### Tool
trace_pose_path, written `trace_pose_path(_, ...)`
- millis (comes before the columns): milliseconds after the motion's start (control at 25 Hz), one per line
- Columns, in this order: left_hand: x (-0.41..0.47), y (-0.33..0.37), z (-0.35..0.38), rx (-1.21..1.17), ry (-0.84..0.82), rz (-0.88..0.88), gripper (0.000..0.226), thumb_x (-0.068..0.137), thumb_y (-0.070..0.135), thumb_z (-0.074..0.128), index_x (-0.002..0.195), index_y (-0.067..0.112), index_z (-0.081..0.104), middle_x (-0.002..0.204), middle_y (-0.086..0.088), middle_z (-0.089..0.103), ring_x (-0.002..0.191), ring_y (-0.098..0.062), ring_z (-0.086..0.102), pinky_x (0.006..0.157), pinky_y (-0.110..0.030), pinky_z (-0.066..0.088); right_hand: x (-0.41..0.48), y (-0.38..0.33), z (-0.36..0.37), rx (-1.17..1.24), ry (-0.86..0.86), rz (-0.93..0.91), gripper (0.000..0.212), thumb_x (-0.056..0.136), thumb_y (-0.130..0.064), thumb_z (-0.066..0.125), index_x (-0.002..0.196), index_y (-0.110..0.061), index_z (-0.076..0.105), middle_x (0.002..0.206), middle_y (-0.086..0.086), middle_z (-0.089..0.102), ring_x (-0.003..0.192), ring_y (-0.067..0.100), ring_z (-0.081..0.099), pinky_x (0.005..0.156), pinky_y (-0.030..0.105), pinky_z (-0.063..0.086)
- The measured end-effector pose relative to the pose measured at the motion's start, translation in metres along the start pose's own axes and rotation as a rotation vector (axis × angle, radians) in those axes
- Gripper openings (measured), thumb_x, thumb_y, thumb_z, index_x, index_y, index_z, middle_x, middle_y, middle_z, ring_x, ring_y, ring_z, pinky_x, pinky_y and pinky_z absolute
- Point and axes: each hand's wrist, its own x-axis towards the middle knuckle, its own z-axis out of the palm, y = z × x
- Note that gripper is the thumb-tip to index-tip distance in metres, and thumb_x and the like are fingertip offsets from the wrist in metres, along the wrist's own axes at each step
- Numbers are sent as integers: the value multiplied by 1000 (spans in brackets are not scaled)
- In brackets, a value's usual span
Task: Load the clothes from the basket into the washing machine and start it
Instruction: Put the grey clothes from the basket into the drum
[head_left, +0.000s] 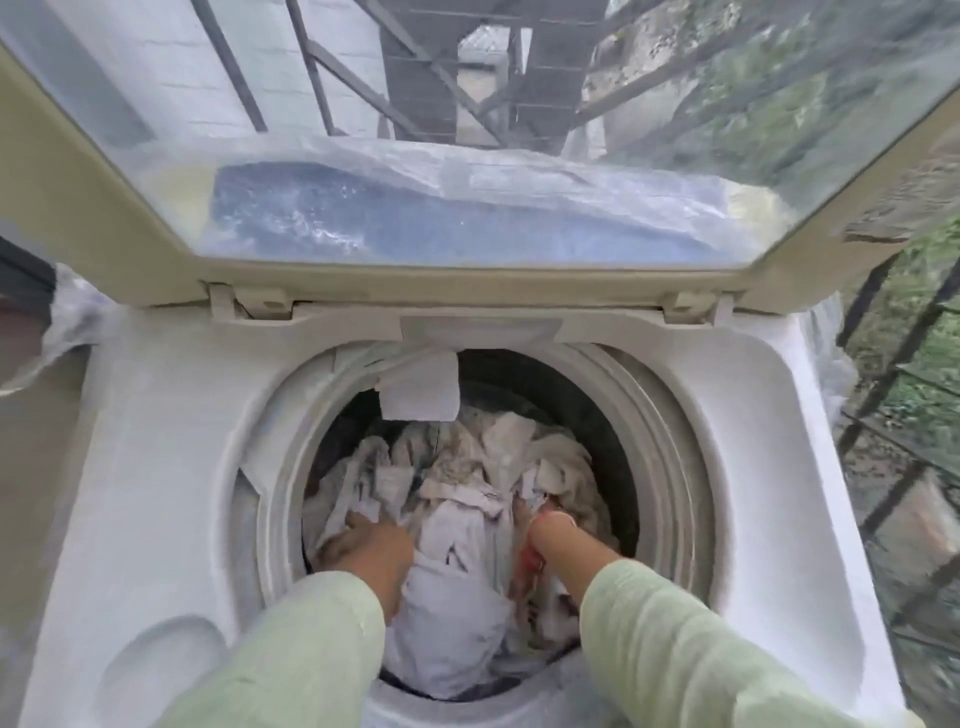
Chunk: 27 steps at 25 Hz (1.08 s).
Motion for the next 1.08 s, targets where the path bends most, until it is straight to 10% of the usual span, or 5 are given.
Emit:
trace_pose_path(360, 110, 27, -3, -404, 217, 85, 131, 71, 15, 81, 144, 24, -27, 155, -6, -23, 141, -32, 20, 108, -43, 34, 97, 8, -17, 366, 191, 105, 91, 90, -45, 52, 140, -44, -24, 155, 6, -23, 142, 45, 0, 114, 58, 13)
trace_pose_path(480, 131, 33, -7, -441, 282, 76, 98, 87, 11, 60, 147, 26, -16, 158, -8, -11, 140, -32, 25, 108, -44, 34, 119, 15, -27, 292, 137, 126, 77, 95, -31, 49, 149, -5, 2, 156, 23, -3, 143, 41, 7, 117, 44, 17)
trace_pose_path(600, 111, 22, -26, -152, 74, 32, 132, 65, 24, 84, 147, 22, -19, 156, -13, -13, 141, -34, 20, 105, -47, 39, 94, 12, -32, 359, 109, 78, 93, 87, -45, 58, 151, -23, -6, 156, 6, -13, 144, 37, 8, 115, 49, 15)
trace_pose_path(800, 13, 26, -111, 324, 191, 215, 77, 74, 28, 78, 137, 8, 39, 136, -8, 50, 119, -27, 53, 97, -39, 47, 27, 33, -85, 314, -30, 123, 34, 94, -24, 53, 122, -5, 55, 132, 6, 54, 113, 23, 52, 96, 30, 45)
trace_pose_path(1080, 64, 54, -1, 191, -148, -17, 150, 50, 60, 83, 143, 19, -26, 157, -15, 4, 139, -41, 22, 110, -50, 31, 0, -4, -44, -197, -17, 15, 76, 89, -24, 62, 149, -8, 18, 152, 12, 29, 134, 29, 38, 107, 41, 36)
